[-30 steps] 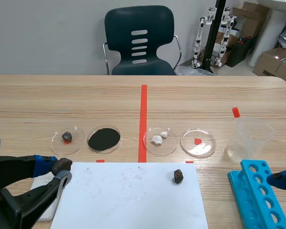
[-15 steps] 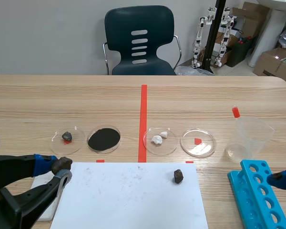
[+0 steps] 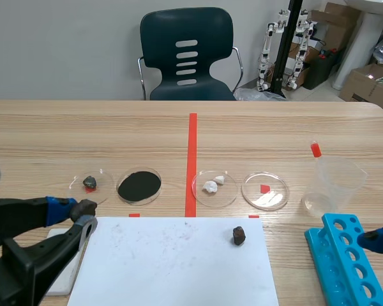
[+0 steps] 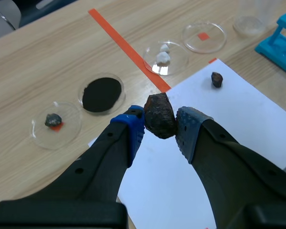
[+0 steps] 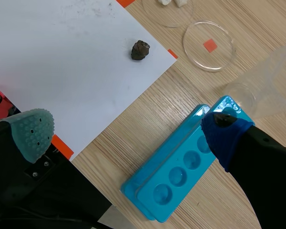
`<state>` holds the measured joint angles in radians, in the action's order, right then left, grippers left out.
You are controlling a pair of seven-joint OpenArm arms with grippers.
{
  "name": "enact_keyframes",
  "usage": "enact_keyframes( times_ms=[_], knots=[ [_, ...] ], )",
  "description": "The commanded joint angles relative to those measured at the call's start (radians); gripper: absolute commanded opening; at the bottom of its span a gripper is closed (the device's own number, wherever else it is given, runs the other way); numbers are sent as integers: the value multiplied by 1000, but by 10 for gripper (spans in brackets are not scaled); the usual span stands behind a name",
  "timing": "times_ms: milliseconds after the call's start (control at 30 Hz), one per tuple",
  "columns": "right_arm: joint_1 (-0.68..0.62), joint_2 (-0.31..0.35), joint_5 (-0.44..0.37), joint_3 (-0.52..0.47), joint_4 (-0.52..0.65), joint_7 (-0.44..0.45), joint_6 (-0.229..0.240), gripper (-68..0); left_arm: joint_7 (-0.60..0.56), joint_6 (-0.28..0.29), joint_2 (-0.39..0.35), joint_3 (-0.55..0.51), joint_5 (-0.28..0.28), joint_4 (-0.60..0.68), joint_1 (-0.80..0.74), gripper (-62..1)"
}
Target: Put the middle mineral back
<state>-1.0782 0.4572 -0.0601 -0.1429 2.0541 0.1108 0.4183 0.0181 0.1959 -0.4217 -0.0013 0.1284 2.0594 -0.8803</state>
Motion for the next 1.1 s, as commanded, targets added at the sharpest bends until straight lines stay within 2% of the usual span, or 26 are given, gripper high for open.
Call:
enact_keyframes(
  times_ms=[0, 67, 200, 400, 533, 733, 833, 1067],
  knots=[
    [3, 5, -10, -8, 19, 15, -3, -19, -13, 2, 23, 6, 9, 8, 24, -511],
    [3, 5, -10, -8, 19, 15, -3, -19, -7, 3, 40, 21, 9, 0, 54, -511],
    [3, 5, -10, -8, 19, 15, -3, -19, 80, 2, 50, 91, 10, -39, 148, -511],
    [3, 5, -10, -8, 19, 15, -3, -19, 182, -4, 89, 204, 14, -180, 323, -511],
    [3, 5, -10, -8, 19, 15, -3, -19, 272, -61, 150, 260, 48, -265, 436, -511],
    [3, 5, -10, -8, 19, 15, -3, -19, 502, -216, 233, 323, 50, -367, 581, -511],
    [3, 5, -10, -8, 19, 15, -3, -19, 633, -307, 272, 342, 82, -406, 652, -511],
    [3, 5, -10, -8, 19, 15, -3, -19, 914, -501, 325, 403, 85, -489, 800, -511]
  ],
)
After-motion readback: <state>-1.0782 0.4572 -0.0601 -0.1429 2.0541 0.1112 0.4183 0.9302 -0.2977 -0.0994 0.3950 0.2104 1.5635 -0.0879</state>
